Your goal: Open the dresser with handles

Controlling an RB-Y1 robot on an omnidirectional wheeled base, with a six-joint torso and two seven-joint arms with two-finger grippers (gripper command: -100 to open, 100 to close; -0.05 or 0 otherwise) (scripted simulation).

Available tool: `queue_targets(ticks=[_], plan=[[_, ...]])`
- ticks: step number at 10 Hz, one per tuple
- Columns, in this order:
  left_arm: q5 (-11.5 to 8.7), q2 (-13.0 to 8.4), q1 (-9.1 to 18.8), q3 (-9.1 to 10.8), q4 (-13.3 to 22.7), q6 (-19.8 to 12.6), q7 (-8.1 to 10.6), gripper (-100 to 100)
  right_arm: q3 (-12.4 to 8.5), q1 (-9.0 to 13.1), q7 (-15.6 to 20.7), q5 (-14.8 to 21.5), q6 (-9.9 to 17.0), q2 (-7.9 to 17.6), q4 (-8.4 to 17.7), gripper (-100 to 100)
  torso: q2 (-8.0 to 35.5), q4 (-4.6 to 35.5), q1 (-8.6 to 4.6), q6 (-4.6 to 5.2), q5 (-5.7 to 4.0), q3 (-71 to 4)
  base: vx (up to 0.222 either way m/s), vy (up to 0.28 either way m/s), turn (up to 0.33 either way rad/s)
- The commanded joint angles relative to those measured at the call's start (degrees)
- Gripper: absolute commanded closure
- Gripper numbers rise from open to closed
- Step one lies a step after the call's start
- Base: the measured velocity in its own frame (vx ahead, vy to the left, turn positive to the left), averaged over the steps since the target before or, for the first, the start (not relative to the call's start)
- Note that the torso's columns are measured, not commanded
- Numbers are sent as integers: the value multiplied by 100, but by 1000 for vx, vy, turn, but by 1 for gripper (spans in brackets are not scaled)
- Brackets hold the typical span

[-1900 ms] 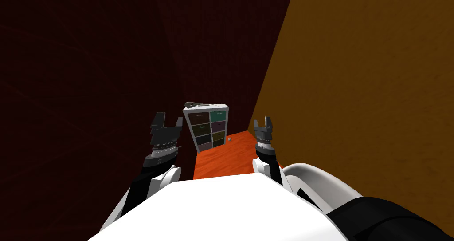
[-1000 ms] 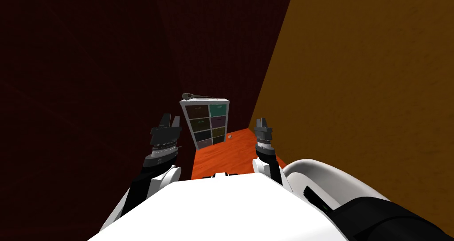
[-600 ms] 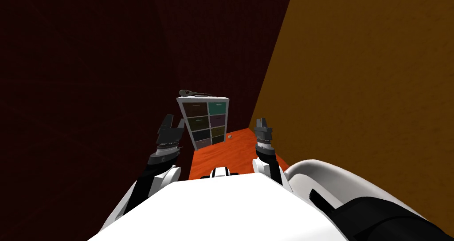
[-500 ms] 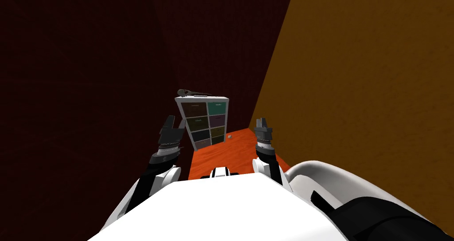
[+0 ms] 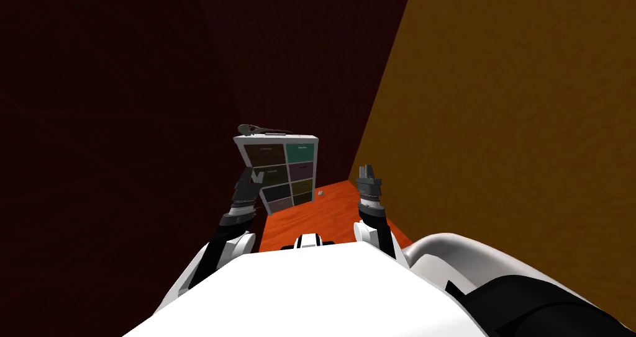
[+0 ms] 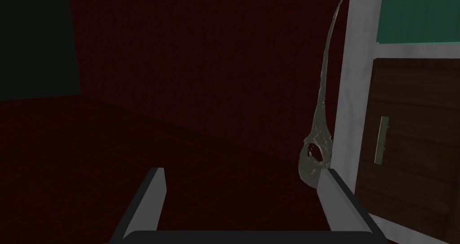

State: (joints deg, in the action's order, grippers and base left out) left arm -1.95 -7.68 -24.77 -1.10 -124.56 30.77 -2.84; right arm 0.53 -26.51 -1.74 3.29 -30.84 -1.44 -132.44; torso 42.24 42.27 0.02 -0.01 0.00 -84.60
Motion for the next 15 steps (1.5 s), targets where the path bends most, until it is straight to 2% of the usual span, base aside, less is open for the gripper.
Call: queue_targets(ticks=[1,15], plan=[[-15,-1,110,37,415,14,9,-100,0,0,0,0,0,0,0,0,-2,-1,3,0,1,-2,142,-64,-2],[-102,-74,597,238,2316,84,55,-100,0,1,0,0,0,0,0,0,3,1,-4,0,-1,2,100,-57,0]])
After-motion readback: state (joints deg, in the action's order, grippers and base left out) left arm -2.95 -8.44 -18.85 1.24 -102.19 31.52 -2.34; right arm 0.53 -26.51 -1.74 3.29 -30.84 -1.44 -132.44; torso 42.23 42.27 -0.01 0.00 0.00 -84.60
